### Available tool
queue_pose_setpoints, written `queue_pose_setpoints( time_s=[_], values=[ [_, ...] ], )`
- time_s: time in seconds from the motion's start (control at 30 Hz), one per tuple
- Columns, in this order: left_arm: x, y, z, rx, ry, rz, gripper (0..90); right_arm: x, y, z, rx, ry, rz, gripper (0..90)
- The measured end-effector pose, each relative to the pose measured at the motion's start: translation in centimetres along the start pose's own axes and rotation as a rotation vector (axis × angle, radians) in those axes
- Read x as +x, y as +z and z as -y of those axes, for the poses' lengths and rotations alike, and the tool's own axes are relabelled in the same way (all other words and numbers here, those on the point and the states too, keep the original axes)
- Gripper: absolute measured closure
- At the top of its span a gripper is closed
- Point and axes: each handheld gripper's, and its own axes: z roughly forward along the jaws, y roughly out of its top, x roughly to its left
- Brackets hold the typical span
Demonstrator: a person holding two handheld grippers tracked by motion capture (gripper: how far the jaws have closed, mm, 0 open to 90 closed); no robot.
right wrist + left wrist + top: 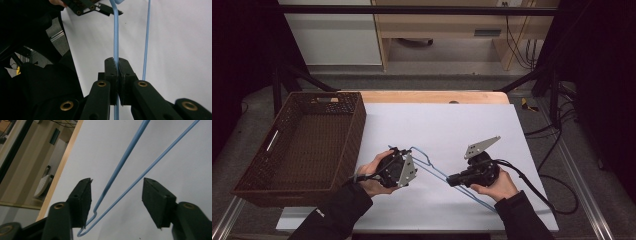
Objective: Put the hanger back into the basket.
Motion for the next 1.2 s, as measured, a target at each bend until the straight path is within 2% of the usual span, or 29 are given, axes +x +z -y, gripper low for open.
queue_pose_setpoints(
  time_s=[0.13, 0.17, 0.23, 0.3, 0.53, 0.87, 1.03, 1.2],
  values=[
    [0.0, 0.2, -0.1, 0.024, 0.046, -0.014, 56.1, 0.0, 0.1, 0.1, -0.001, -0.002, -0.008, 87.7],
    [-0.1, 0.4, -0.1, 0.004, 0.034, -0.02, 59.1, 0.0, 0.1, 0.1, -0.001, -0.002, -0.01, 87.7],
    [0.0, 0.3, -0.2, 0.026, 0.07, -0.026, 63.8, 0.0, 0.1, 0.1, -0.001, 0.001, -0.015, 87.7],
    [-0.2, 0.4, -0.3, 0.017, 0.073, -0.031, 68.7, 0.0, 0.2, 0.1, -0.003, 0.006, -0.016, 87.7],
    [-0.6, 0.5, -0.7, 0.011, 0.122, -0.053, 79.3, 0.0, 0.3, 0.1, -0.001, -0.001, -0.029, 87.7],
    [-1.3, 0.3, -0.8, 0.032, 0.207, -0.091, 85.0, -0.1, 0.1, 0.2, -0.007, 0.004, -0.026, 87.5],
    [-1.4, 0.2, -0.8, 0.027, 0.206, -0.084, 86.6, -0.1, -0.1, 0.1, -0.018, 0.001, -0.013, 87.3],
    [-1.1, -0.2, -0.9, 0.052, 0.205, -0.06, 87.0, -0.2, -0.3, 0.1, -0.029, -0.007, 0.002, 87.1]
  ],
)
